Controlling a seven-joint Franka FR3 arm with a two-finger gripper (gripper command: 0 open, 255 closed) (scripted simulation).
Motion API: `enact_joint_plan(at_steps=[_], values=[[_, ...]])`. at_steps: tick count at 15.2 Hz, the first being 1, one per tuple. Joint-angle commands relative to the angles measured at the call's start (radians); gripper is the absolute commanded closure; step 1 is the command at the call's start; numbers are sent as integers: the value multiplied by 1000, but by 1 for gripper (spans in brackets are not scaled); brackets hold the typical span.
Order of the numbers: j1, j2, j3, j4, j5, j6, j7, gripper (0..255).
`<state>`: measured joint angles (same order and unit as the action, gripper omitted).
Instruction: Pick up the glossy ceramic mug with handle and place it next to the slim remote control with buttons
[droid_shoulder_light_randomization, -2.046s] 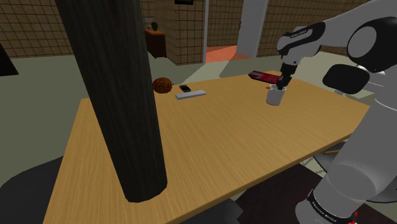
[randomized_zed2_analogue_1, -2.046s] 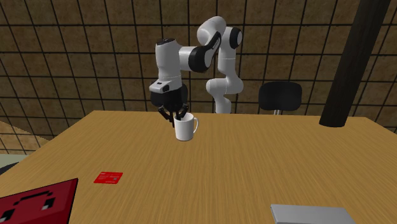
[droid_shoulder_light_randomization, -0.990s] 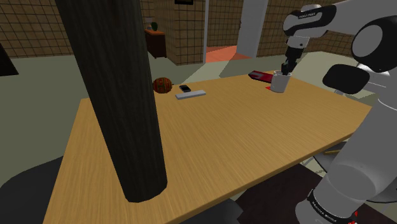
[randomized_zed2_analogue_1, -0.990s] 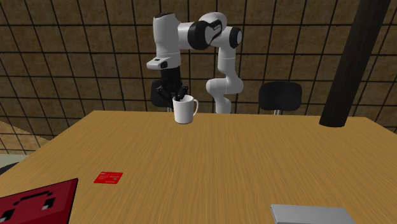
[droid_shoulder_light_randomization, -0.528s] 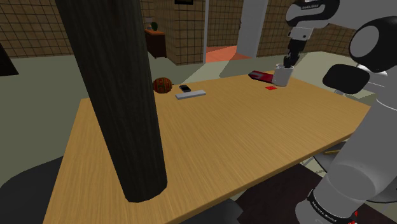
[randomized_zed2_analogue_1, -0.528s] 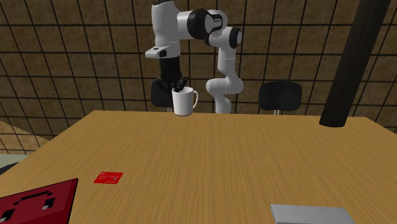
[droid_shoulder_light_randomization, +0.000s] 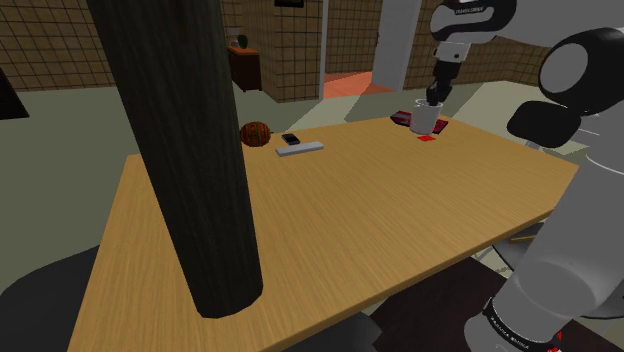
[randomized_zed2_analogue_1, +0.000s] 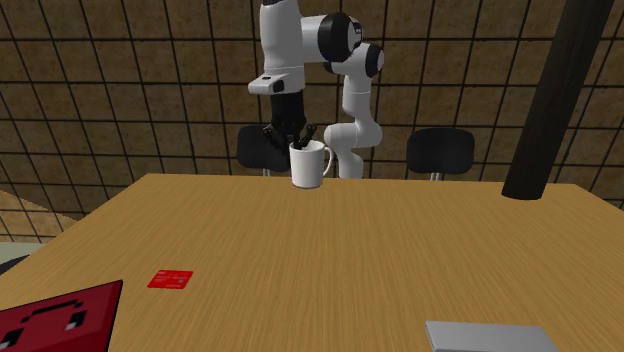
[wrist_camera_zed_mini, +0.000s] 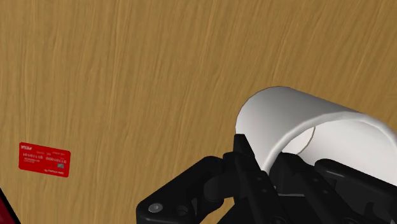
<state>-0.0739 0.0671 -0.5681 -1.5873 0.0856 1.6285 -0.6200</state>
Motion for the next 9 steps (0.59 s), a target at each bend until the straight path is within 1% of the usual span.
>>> enact_joint_plan(at_steps=[1, 5, 9], values=[[22, 13, 20, -1, 6, 15, 42, 255], [62, 55, 55, 19, 26, 37, 115, 255], [97, 113, 87, 60, 50, 52, 181, 255]])
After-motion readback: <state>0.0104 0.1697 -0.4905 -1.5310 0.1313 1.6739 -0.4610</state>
